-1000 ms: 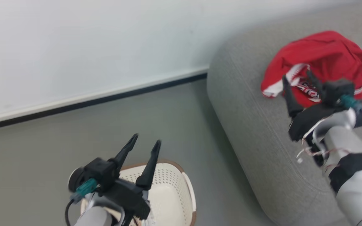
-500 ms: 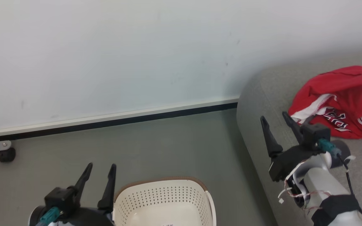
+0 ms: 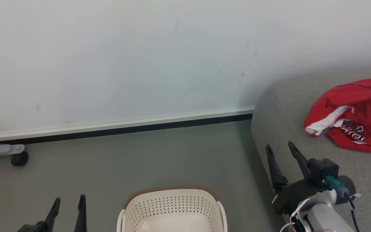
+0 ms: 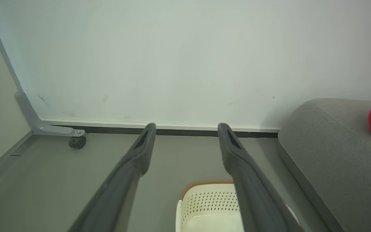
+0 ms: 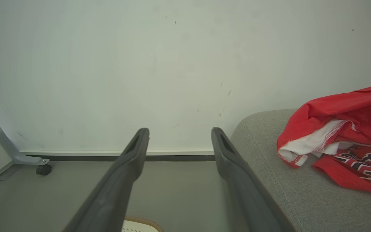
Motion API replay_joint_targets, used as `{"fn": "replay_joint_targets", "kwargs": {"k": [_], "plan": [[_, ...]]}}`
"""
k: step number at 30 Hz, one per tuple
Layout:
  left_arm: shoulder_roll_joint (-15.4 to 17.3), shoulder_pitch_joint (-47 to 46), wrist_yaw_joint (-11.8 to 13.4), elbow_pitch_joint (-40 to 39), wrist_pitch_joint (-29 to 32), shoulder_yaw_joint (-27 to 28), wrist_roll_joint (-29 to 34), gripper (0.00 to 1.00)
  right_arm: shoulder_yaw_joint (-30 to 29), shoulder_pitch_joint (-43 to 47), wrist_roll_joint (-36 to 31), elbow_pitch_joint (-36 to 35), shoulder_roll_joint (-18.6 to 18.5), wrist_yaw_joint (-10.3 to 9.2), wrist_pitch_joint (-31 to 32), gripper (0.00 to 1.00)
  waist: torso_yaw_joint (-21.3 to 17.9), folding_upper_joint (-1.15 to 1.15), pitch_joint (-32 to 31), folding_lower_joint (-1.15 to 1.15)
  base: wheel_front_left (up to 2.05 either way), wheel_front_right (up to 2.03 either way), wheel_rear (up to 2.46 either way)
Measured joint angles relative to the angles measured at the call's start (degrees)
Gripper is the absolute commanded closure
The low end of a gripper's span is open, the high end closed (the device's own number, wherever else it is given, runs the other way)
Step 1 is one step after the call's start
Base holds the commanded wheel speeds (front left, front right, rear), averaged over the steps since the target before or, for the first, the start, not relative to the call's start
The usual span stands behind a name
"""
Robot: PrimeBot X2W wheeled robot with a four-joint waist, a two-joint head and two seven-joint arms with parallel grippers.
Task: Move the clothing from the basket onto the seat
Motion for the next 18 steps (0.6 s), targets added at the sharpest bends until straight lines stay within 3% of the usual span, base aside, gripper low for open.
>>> {"fn": "replay_joint_targets", "kwargs": {"k": [18], "plan": [[-2.60, 8.26, 0.71, -6.94, -0.01, 5.01, 3.36, 0.00, -1.02, 14.56, -0.20, -13.39, -0.12, -2.82, 0.00, 0.00, -0.10, 0.01, 0.53, 0.00, 0.00, 0.00, 0.00]]}}
